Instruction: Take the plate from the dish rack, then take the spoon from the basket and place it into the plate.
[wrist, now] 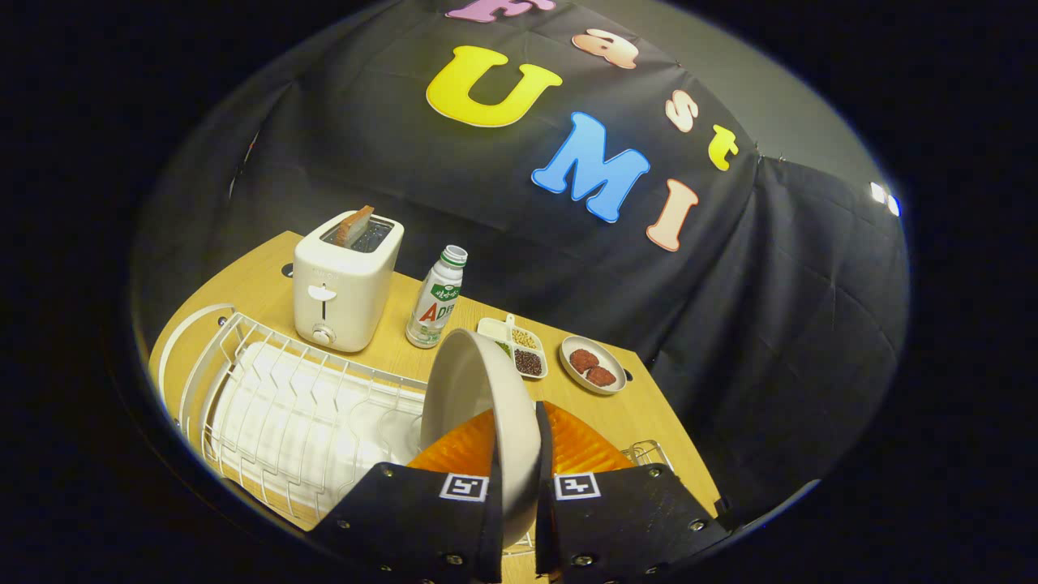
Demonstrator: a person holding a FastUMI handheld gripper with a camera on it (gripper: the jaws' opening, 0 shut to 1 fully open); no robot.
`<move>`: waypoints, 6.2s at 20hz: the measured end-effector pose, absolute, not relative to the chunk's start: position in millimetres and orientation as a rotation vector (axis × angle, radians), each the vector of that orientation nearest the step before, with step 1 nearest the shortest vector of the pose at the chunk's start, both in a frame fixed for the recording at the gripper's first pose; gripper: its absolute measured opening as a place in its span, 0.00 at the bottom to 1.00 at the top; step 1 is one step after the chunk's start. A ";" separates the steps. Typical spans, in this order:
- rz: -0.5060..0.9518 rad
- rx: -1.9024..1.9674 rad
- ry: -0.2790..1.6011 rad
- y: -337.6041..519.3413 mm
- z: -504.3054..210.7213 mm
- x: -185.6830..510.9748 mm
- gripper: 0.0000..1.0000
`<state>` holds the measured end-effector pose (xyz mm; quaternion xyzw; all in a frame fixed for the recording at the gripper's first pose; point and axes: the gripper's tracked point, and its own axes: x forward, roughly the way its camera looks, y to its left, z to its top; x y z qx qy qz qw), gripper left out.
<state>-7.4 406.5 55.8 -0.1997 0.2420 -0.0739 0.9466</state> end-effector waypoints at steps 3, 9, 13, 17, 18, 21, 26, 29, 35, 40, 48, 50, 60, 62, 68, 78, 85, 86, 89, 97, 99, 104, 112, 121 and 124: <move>-0.179 -0.401 0.460 401.7 71.9 -15.4 0.15; -0.233 -0.392 0.440 381.9 96.7 -48.5 0.15; -0.279 -0.393 0.439 370.4 105.6 -80.2 0.15; -0.243 -0.308 0.466 378.2 91.8 -109.6 0.15; -0.224 -0.282 0.478 380.9 85.8 -117.1 0.15; -0.198 -0.232 0.498 381.1 79.8 -141.1 0.15; -0.196 -0.110 0.550 380.0 57.6 -176.4 0.15; -0.166 -0.010 0.571 383.2 48.5 -182.0 0.16; -0.092 -0.009 0.657 386.7 13.4 -212.5 0.15; 0.025 0.126 0.770 406.6 -26.1 -219.0 0.15; 0.020 0.352 0.899 398.4 -63.7 -220.9 0.17; 0.006 0.387 0.917 393.6 -70.6 -221.1 0.18; -0.068 0.197 0.936 353.3 -87.7 -199.1 0.29; -0.074 0.177 0.925 350.1 -84.5 -192.9 0.29; -0.129 0.080 0.843 324.5 -61.3 -167.9 0.29; -0.327 0.077 0.750 245.4 -40.8 -129.3 0.29; -0.414 0.093 0.730 193.5 -41.6 -100.3 0.29; -0.417 0.091 0.732 189.0 -42.9 -95.6 0.29; -0.417 0.083 0.738 178.9 -48.3 -83.8 0.29; -0.404 0.062 0.760 164.6 -57.1 -64.5 0.29; -0.401 0.053 0.771 162.8 -60.9 -62.6 0.29; -0.361 0.035 0.754 170.3 -58.1 -59.6 0.10; -0.362 0.013 0.690 163.9 -30.0 -61.8 0.05; -0.311 -0.080 0.566 174.0 39.4 -59.6 0.05; -0.271 -0.076 0.525 190.4 60.8 -69.0 0.06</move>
